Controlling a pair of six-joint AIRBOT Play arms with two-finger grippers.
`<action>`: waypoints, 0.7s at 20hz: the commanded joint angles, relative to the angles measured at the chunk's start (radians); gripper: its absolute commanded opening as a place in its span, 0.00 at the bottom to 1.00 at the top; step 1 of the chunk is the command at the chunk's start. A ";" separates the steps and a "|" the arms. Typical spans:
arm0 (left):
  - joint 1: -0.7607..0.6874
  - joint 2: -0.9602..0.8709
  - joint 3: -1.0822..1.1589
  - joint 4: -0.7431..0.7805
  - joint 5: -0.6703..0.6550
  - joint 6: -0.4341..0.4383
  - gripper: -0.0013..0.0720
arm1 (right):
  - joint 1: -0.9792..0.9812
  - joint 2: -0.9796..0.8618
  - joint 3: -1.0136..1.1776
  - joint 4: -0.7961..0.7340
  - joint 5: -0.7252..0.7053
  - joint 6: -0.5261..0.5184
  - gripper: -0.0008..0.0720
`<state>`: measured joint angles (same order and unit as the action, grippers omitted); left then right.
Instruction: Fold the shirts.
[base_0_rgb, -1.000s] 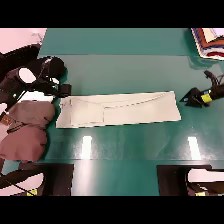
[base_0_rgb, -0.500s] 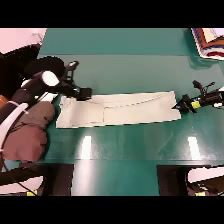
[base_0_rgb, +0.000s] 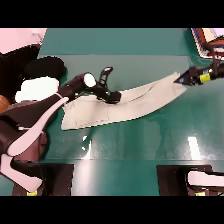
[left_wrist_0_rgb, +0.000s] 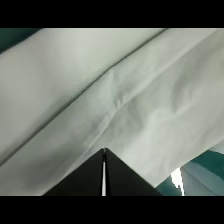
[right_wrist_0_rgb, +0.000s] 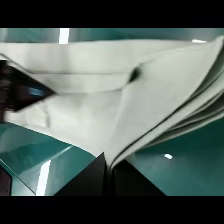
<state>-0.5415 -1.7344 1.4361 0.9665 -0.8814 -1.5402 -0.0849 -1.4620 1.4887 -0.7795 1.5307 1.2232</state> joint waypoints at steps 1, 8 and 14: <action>-0.058 -0.101 0.099 -0.008 -0.026 -0.009 0.05 | 0.119 0.082 0.126 0.029 0.004 0.068 0.03; -0.084 -0.123 0.116 -0.019 0.004 -0.009 0.05 | 0.337 0.092 0.225 0.030 -0.048 0.097 0.03; 0.041 -0.028 0.116 0.072 -0.091 -0.034 0.05 | 0.505 0.090 0.225 0.029 -0.151 0.095 0.03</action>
<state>-0.5667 -1.8160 1.5501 0.9791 -0.9115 -1.5631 0.3393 -1.3720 1.7088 -0.7509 1.4376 1.3170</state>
